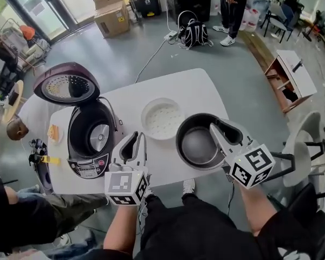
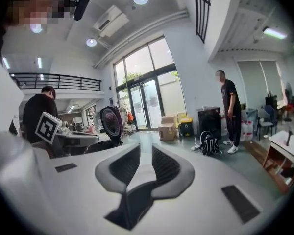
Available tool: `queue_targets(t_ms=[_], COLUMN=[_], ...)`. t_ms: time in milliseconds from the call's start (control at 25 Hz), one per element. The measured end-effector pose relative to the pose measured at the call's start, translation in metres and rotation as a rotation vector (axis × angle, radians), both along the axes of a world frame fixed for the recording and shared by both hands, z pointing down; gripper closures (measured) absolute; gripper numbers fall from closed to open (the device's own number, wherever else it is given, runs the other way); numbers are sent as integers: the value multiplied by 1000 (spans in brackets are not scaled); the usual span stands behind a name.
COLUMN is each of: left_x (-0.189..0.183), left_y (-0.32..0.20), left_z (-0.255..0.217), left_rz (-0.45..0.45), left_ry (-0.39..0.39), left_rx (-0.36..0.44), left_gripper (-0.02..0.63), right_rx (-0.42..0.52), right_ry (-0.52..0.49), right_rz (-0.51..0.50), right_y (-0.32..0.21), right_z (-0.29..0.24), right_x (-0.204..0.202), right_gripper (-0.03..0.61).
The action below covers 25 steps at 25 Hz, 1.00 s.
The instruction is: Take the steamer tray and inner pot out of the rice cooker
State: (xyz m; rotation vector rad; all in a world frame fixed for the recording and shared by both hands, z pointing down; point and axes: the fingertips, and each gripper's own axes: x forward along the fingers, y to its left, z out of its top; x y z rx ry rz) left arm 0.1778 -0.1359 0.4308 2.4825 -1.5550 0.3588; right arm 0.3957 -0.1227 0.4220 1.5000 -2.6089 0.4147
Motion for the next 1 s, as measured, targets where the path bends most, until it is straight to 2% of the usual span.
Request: queue_targets(t_ms=[120,400,600,800,1000], left_x=[-27,-87,-131,-152,-165], left_y=[5,19,20,18,13], left_z=[-20,-53,-54,-56,-65], left_rz=[-63,-139,-195,-192,-199], left_ry=[-26,-52,-110,-83,-89], left_rx=[45,118,178,180,201], left_gripper=[611,617,617,617,617], right_rx=[82,207,243,260,280], right_ry=[39,101,140,162,178], right_rz=[-37,-105,-117,-130,-140], right_y=[-4,-6,-11,-18,-26], right_z=[-23,-63,-67,-68,-71], right_x=[-32,-106,-151,-186,-210], right_gripper=[537,578,580,580,580])
